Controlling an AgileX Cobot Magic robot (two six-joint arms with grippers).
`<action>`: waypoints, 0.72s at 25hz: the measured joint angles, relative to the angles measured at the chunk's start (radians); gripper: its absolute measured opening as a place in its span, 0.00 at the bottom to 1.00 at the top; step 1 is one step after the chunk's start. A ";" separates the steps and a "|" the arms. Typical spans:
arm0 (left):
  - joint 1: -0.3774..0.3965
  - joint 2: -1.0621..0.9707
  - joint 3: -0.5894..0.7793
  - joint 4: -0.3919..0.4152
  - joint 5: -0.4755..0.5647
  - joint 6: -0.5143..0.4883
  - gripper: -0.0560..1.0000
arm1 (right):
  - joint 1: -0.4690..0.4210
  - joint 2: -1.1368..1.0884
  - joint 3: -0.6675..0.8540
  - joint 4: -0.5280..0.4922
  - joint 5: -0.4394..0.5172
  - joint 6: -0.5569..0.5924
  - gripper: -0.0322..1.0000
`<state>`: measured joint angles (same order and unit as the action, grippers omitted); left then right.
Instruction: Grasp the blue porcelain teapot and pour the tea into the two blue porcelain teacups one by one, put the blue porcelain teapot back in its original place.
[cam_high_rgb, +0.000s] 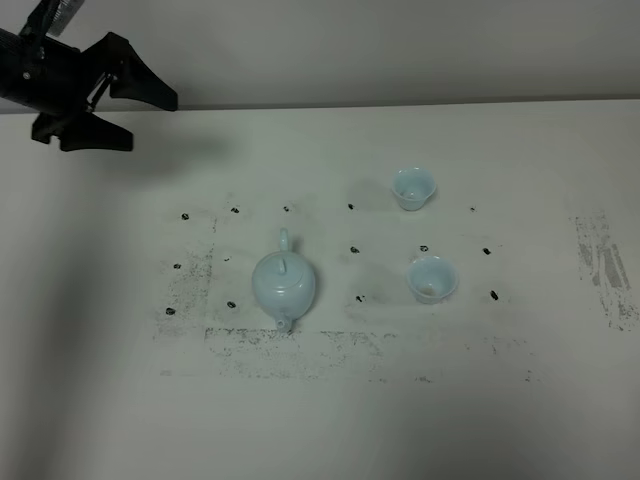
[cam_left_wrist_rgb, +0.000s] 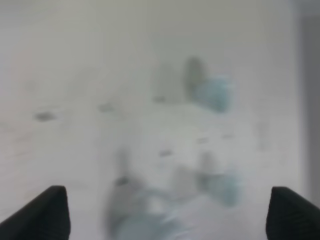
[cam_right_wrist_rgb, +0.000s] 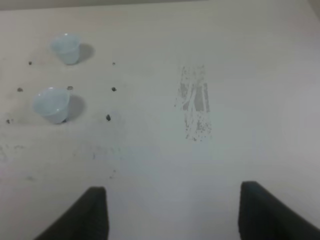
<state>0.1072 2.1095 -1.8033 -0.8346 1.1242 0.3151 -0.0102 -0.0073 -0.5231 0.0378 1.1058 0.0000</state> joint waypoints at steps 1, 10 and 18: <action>-0.003 -0.020 0.000 0.061 0.000 -0.025 0.77 | 0.000 0.000 0.000 0.000 0.000 0.000 0.55; -0.157 -0.158 0.000 0.502 0.069 -0.191 0.77 | 0.000 0.000 0.000 0.000 0.000 0.000 0.55; -0.254 -0.266 0.000 0.637 0.069 -0.222 0.76 | 0.000 0.000 0.000 0.000 0.000 0.000 0.55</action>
<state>-0.1464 1.8436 -1.8033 -0.1977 1.1930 0.0931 -0.0102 -0.0073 -0.5231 0.0378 1.1058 0.0000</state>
